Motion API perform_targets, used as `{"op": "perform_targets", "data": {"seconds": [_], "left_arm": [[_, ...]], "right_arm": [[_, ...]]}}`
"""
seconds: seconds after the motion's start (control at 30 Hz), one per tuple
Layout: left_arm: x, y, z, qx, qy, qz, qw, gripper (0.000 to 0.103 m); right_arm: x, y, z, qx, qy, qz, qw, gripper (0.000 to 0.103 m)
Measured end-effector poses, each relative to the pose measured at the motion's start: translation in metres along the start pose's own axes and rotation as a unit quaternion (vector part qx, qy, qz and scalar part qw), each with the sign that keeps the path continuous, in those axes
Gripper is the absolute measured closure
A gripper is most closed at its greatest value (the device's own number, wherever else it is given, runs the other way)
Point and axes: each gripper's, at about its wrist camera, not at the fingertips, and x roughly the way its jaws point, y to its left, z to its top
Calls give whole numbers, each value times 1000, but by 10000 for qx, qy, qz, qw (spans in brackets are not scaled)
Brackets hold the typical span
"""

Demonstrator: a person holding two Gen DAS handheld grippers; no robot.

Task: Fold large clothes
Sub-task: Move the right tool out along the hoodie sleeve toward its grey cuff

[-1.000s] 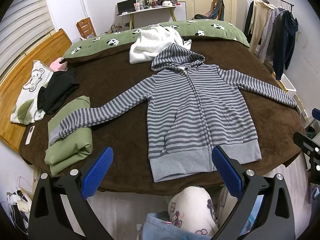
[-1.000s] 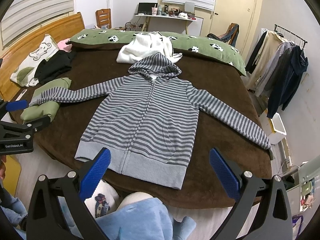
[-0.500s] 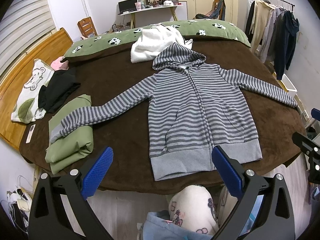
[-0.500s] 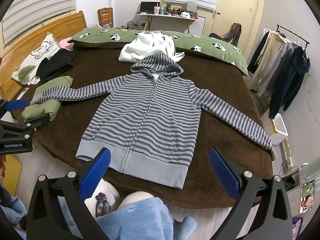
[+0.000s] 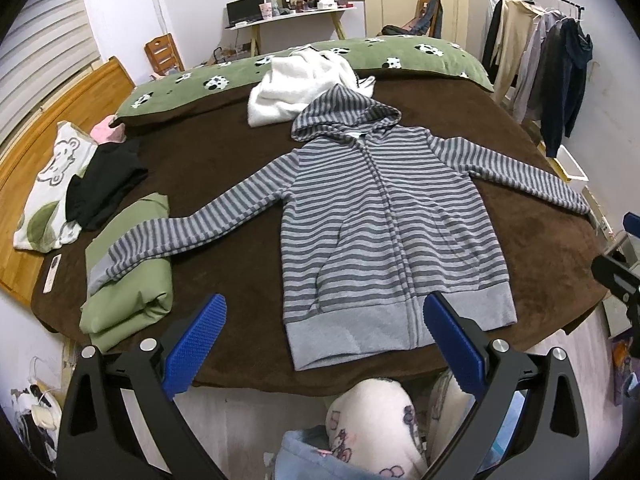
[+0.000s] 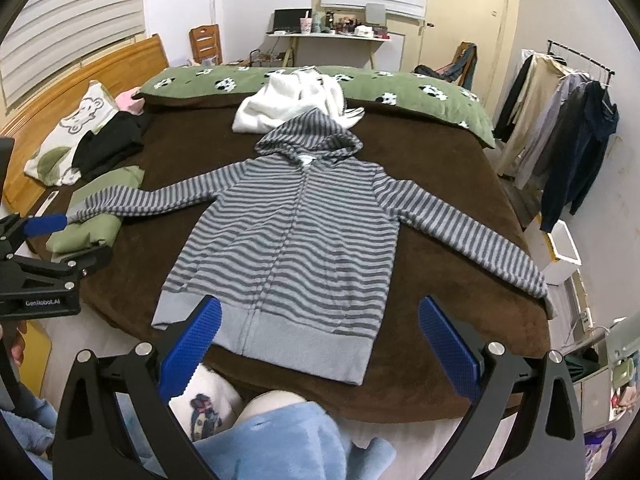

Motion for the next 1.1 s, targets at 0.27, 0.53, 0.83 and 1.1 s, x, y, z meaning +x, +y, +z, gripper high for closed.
{"op": "perform_targets", "data": {"seconds": [0.27, 0.53, 0.83, 1.1], "left_arm": [[15, -29, 29, 258, -97, -445, 9986, 6], [67, -92, 77, 824, -108, -1006, 9914, 6], [153, -175, 116, 1431, -1, -1281, 9814, 6], [267, -230, 151, 1515, 272, -1375, 9785, 6]], "right_arm": [[1, -48, 6, 357, -106, -481, 9981, 6], [15, -132, -2, 1093, -189, -1223, 9863, 6], [46, -225, -29, 1910, -176, -1952, 9618, 6], [98, -281, -58, 2333, -219, -2262, 9455, 6]]}}
